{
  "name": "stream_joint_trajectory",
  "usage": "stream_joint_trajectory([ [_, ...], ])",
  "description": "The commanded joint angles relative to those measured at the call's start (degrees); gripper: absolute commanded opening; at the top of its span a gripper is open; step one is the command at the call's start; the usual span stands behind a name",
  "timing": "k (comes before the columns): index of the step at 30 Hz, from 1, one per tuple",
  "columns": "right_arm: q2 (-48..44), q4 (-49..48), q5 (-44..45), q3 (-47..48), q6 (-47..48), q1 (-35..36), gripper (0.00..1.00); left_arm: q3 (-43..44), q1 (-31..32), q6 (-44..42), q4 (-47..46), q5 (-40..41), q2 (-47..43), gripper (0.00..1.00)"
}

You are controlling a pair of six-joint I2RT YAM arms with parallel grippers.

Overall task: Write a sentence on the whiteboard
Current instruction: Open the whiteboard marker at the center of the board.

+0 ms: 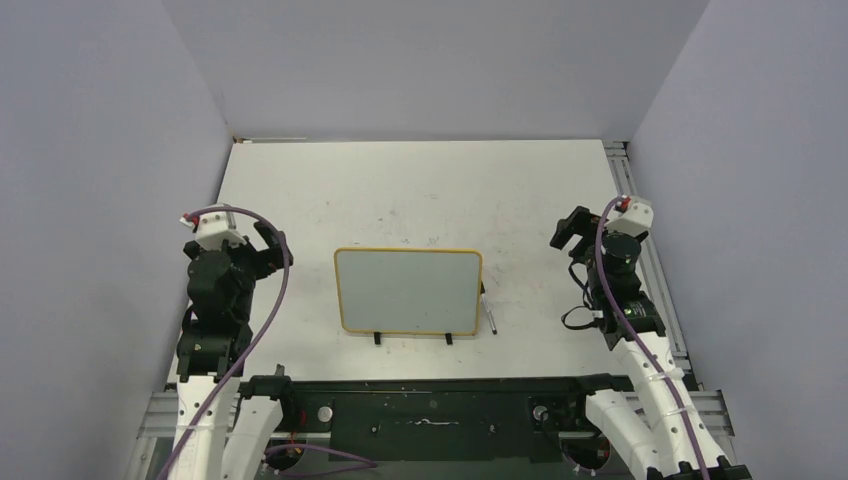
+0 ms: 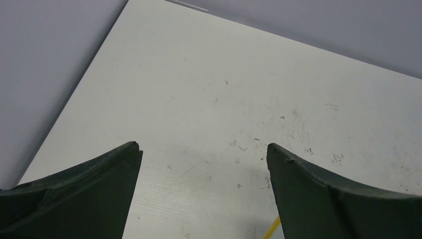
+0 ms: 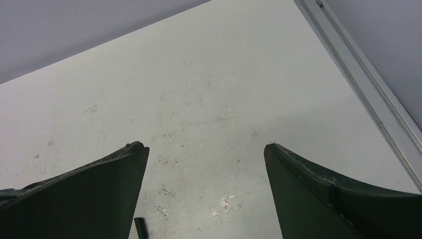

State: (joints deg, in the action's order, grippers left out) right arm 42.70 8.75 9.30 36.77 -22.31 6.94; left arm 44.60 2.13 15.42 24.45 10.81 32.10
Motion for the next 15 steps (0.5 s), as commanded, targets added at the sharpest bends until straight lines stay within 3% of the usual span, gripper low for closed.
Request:
stream_joint_trajectory([
  [1, -0.91, 1.55, -2.87, 3.85, -1.06, 0.01, 0.9, 0.67, -0.29, 0.76, -2.61, -0.69, 0.52, 0.96],
  [13, -0.16, 14.82, -17.28, 5.61, -3.89, 0.49, 0.9, 1.87, -0.16, 0.96, -1.39, -1.13, 3.0, 0.96],
  [15, 2.03, 17.87, -18.45, 7.15, -5.03, 1.87, 0.94, 1.37, -0.13, 0.07, -1.6, -2.45, 2.92, 0.96],
])
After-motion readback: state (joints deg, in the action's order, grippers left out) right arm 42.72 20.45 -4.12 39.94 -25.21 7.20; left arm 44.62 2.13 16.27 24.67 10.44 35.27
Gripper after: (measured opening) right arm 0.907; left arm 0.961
